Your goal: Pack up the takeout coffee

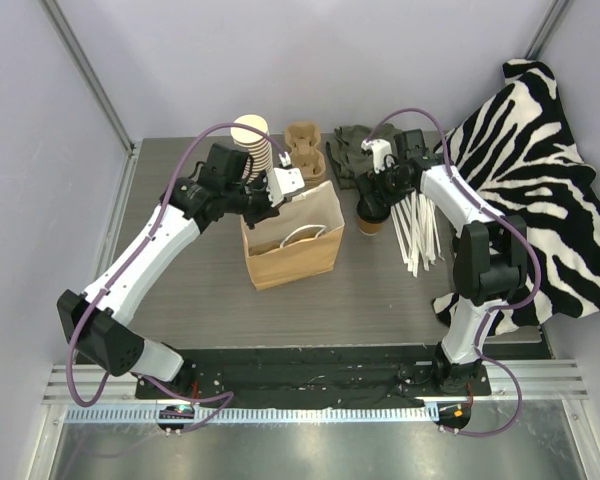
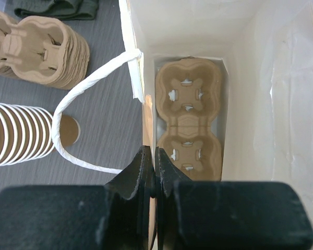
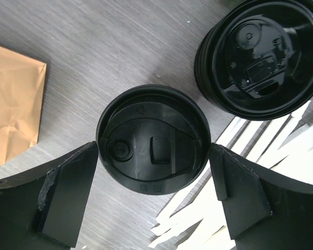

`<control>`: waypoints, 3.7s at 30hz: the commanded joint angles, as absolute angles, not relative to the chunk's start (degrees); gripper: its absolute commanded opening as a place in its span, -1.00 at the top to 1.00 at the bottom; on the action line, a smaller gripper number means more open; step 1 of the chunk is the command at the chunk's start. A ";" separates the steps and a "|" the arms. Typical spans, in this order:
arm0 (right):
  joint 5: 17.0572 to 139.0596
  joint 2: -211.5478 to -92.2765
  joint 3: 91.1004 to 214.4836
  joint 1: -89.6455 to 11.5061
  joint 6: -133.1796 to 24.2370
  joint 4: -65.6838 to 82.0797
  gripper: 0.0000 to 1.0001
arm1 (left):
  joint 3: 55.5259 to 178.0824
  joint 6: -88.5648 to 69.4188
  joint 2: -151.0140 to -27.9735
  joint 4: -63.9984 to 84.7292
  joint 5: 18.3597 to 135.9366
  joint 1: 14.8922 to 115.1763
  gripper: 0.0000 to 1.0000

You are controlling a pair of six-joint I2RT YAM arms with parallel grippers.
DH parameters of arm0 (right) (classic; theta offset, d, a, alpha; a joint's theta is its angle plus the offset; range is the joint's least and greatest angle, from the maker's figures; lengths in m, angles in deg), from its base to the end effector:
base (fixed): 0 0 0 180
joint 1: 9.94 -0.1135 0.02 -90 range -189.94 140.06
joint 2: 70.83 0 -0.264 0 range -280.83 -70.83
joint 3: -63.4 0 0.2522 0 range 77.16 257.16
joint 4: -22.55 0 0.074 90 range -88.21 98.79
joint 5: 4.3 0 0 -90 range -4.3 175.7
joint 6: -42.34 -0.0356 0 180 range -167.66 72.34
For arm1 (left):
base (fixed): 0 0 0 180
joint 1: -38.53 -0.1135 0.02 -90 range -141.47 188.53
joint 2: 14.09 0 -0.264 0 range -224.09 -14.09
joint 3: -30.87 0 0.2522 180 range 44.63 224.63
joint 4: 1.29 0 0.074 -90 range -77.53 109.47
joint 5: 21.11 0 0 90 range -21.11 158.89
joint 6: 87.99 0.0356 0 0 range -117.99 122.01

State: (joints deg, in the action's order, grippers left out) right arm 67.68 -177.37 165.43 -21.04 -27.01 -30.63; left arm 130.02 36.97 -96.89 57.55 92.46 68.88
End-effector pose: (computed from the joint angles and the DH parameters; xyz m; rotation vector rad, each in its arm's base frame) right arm 0.3945 0.0886 0.2556 -0.8056 2.4069 0.3395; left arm 0.2582 -0.1677 0.3744 1.3973 1.7948 -0.4321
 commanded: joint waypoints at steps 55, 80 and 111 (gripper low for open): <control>63.38 -161.54 184.02 -23.65 -27.35 -42.69 -0.21 | 131.47 29.78 -95.74 56.42 88.23 71.22 1.00; 53.44 -152.66 200.73 -28.04 -35.88 -51.67 -0.18 | 133.31 7.22 -91.96 55.89 61.34 83.97 1.00; 68.47 -141.67 170.59 -42.37 -40.01 -39.81 -0.12 | 130.33 -11.08 -90.55 51.49 59.40 90.30 1.00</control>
